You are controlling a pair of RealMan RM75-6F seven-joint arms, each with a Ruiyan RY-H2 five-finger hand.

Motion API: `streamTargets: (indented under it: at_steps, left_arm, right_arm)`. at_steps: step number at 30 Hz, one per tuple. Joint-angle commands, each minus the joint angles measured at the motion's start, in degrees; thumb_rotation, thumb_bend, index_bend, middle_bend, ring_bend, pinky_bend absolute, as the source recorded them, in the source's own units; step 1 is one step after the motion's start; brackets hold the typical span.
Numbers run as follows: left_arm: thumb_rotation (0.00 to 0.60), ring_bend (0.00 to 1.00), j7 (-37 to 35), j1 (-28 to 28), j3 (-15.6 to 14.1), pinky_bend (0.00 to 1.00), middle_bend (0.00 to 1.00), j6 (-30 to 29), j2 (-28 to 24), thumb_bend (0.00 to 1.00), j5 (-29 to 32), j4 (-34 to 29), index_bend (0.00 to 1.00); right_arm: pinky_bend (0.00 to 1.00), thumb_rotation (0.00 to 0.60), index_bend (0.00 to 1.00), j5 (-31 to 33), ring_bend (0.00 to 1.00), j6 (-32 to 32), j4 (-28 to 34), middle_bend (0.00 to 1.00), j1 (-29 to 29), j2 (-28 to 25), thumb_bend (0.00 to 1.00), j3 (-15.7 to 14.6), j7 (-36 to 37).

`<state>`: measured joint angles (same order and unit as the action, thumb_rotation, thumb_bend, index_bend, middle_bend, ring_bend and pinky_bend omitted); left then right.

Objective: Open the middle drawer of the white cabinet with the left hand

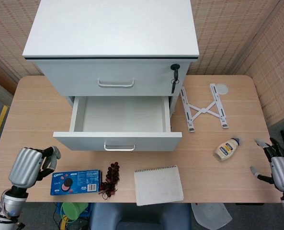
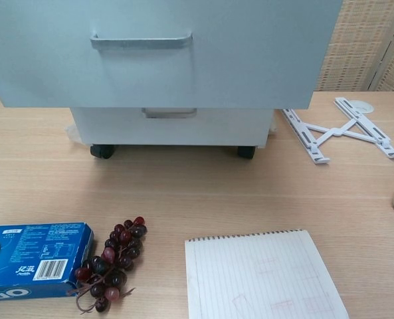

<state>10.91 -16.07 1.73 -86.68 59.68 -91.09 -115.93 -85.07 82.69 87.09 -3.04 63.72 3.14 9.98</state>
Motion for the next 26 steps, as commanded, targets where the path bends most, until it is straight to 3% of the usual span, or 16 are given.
streamTargets:
  at_steps: [1, 5, 8, 12, 16, 19, 26]
  left_arm:
    - [0.6, 0.93, 1.0, 1.7, -0.7, 0.95, 0.92, -0.1, 0.8, 0.63, 2.4, 4.3, 0.77]
    - [0.6, 0.91, 2.1, 2.9, -1.3, 0.85, 0.91, 0.8, 2.6, 0.63, 4.4, 11.2, 0.76]
    - [0.6, 0.81, 2.3, 3.9, -2.3, 0.78, 0.81, 2.1, 3.7, 0.63, 6.1, 14.9, 0.66]
    - [0.6, 0.54, 2.5, 5.6, -3.2, 0.53, 0.57, 2.1, 6.2, 0.61, 7.1, 19.5, 0.42]
    - [0.6, 0.31, 2.6, 7.4, -3.3, 0.33, 0.31, 1.4, 8.9, 0.49, 8.7, 22.1, 0.21]
    - [0.6, 0.25, 1.5, 8.3, -3.1, 0.27, 0.23, 0.9, 10.1, 0.47, 9.1, 22.9, 0.15]
    - [0.6, 0.19, 1.3, 9.0, -2.2, 0.22, 0.15, -0.3, 11.0, 0.47, 8.1, 23.3, 0.11]
  right_arm:
    - [0.17, 0.6, 0.12, 0.1, 0.08, -0.2, 0.2, 0.23, -0.1, 0.0, 0.19, 0.0, -0.3]
    - [0.18, 0.6, 0.12, 0.3, 0.08, -1.1, 0.6, 0.23, -0.6, 0.2, 0.19, 0.0, -1.0]
    - [0.18, 0.6, 0.12, 0.4, 0.08, -1.6, 1.0, 0.23, -0.9, 0.2, 0.19, -0.1, -1.5]
    - [0.18, 0.6, 0.12, 0.5, 0.08, -1.8, 1.6, 0.23, -1.1, 0.1, 0.19, 0.0, -2.4]
    - [0.18, 0.6, 0.12, 0.6, 0.08, -1.7, 2.1, 0.23, -1.1, 0.2, 0.19, -0.1, -2.9]
    - [0.18, 0.6, 0.12, 0.7, 0.08, -1.6, 2.3, 0.23, -1.0, 0.1, 0.19, -0.1, -3.2]
    - [0.18, 0.6, 0.12, 0.6, 0.08, -1.1, 2.3, 0.23, -0.9, 0.1, 0.19, 0.0, -3.1]
